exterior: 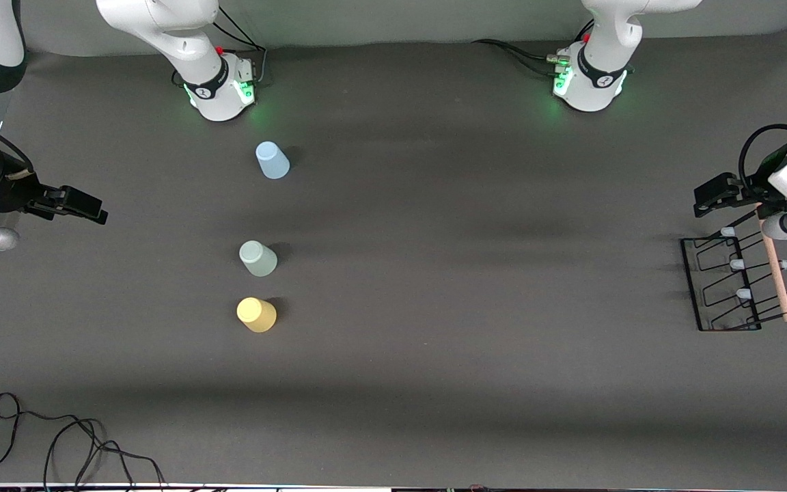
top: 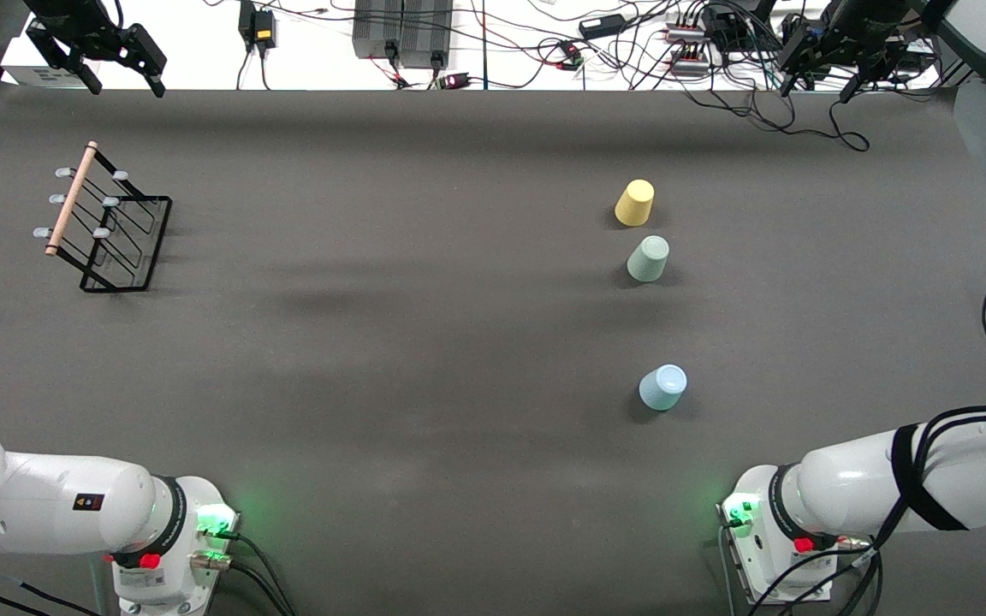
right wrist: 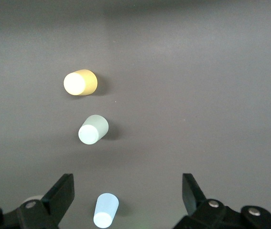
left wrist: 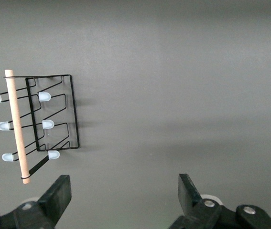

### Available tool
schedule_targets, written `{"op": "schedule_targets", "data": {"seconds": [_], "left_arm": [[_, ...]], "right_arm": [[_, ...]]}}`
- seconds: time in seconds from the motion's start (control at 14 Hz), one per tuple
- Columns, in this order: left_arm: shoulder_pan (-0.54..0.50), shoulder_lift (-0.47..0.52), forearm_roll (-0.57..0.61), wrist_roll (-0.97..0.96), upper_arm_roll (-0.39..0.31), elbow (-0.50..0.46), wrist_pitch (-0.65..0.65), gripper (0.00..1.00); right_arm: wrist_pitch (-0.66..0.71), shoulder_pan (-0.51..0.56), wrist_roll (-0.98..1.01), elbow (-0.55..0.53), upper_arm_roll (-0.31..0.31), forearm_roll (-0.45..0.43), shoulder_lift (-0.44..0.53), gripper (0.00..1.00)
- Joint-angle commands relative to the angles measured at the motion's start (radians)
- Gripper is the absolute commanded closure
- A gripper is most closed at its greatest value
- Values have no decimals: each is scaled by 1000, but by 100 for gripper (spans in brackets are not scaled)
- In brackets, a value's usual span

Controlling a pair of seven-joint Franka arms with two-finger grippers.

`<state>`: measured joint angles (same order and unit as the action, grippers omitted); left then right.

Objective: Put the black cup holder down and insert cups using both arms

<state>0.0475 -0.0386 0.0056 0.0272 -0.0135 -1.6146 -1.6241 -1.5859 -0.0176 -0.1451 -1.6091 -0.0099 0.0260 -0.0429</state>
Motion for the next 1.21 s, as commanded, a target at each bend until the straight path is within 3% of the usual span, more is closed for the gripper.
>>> {"op": "schedule_targets", "data": {"seconds": [0.0,0.36,0.71,1.14], "left_arm": [[18,25,4,25,-17,-7,10,0],[-26,23,4,54,-20,-10,29,0],[-185,19,4,221,-22,-53,4,0],[-398,9,-4,427,-22,-178,-172,0]], "right_arm": [[12,1,-5,20,-4,8,-9,0],[6,-1,-4,15,-5,5,-9,0],[4,1,-4,15,-5,5,-8,0],[6,1,-5,14,-5,5,-8,0]]}}
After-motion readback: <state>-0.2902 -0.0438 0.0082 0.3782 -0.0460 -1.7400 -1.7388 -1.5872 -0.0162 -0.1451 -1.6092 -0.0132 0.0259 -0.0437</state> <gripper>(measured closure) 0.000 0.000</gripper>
